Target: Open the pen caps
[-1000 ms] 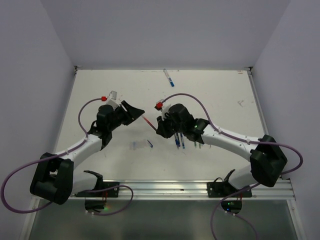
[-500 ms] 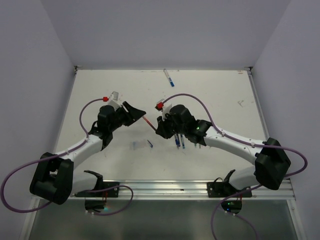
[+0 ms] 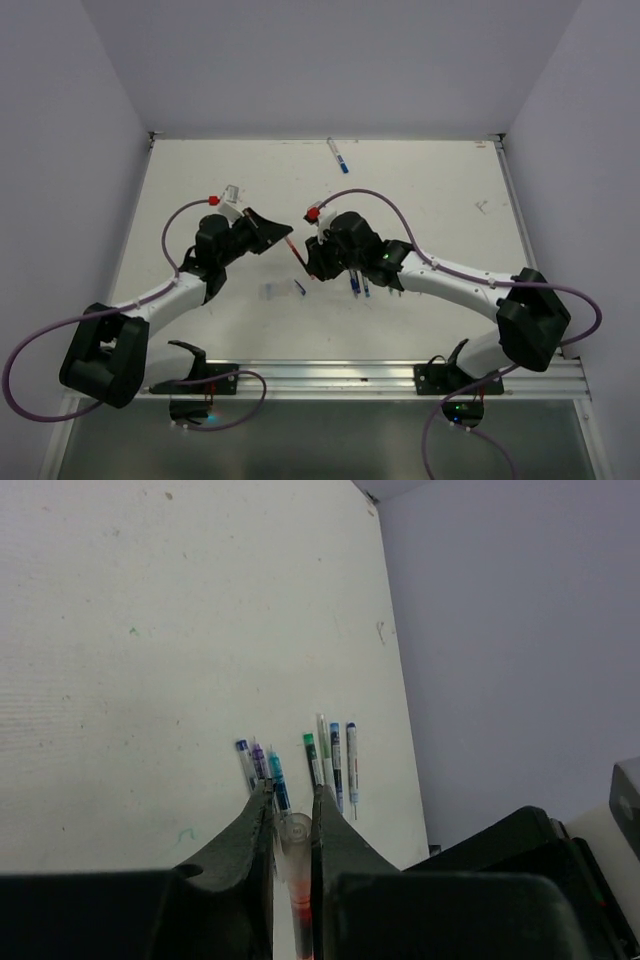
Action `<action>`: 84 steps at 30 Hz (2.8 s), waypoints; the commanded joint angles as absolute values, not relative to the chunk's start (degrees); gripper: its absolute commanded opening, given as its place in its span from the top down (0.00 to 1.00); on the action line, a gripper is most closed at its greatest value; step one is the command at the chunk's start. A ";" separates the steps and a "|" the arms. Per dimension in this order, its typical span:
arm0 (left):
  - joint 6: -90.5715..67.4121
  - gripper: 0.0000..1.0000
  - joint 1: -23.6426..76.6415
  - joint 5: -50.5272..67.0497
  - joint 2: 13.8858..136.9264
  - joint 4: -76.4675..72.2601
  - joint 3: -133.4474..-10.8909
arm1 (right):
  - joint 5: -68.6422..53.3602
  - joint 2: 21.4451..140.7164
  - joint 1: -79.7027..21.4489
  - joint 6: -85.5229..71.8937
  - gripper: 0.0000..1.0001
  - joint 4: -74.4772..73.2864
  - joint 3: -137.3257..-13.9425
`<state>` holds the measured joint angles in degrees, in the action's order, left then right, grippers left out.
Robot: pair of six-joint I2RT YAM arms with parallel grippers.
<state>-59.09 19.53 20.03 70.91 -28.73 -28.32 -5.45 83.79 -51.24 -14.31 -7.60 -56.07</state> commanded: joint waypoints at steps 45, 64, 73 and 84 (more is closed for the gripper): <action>-65.34 1.00 5.54 32.35 75.95 -48.56 -26.97 | 35.07 91.14 -67.68 -20.56 1.00 -7.02 -53.69; -43.94 0.93 5.62 13.45 60.82 -5.28 -19.60 | 21.01 96.50 -53.09 -22.06 1.00 -6.77 -55.63; -46.58 0.82 5.62 17.93 59.42 -7.29 -13.45 | 18.46 100.10 -50.45 -22.06 0.98 -5.80 -56.60; -46.76 0.68 5.71 19.69 61.61 -9.32 -10.37 | 16.88 101.78 -49.13 -22.24 0.86 -5.53 -57.83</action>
<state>-46.83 5.96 18.28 60.64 -7.86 -11.11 17.93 101.23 -49.45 -21.91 -6.74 -55.57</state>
